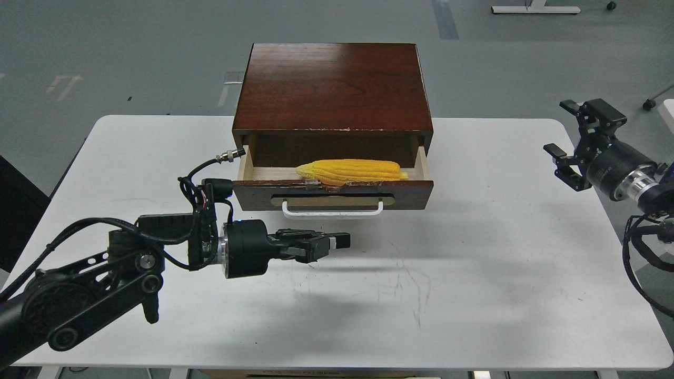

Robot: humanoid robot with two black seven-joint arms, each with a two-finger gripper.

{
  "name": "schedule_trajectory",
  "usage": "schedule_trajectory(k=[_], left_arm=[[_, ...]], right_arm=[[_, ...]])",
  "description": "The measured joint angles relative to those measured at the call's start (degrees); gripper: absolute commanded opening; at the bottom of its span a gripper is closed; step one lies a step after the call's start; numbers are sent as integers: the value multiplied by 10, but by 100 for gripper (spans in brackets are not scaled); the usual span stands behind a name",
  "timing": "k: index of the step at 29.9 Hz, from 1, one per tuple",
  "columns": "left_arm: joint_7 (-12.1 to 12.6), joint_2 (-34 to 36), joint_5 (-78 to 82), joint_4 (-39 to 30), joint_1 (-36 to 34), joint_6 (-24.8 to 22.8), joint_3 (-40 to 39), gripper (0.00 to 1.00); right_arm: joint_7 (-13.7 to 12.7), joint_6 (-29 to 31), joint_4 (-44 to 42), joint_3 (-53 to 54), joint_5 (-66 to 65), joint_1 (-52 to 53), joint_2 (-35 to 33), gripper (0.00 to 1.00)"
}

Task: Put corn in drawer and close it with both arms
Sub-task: 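Lower the left gripper in front of the drawer's white handle, then push the drawer front inward with the left gripper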

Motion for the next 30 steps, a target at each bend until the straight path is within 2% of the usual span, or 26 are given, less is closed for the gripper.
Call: schedule_trajectory(k=[9,15,30], left_arm=[[10,-2,1,37,11,31,0,0],[16,-11,-3,44,13,31,-3,0],[14,-13,-18,54,11,23,-9,0]], right_arm=[[0,-3,-4,8,0,-18,12,96],[0,-3,-8,7,0,-23,14,96],[0,-3,-11,7,-2,-36,14,96]])
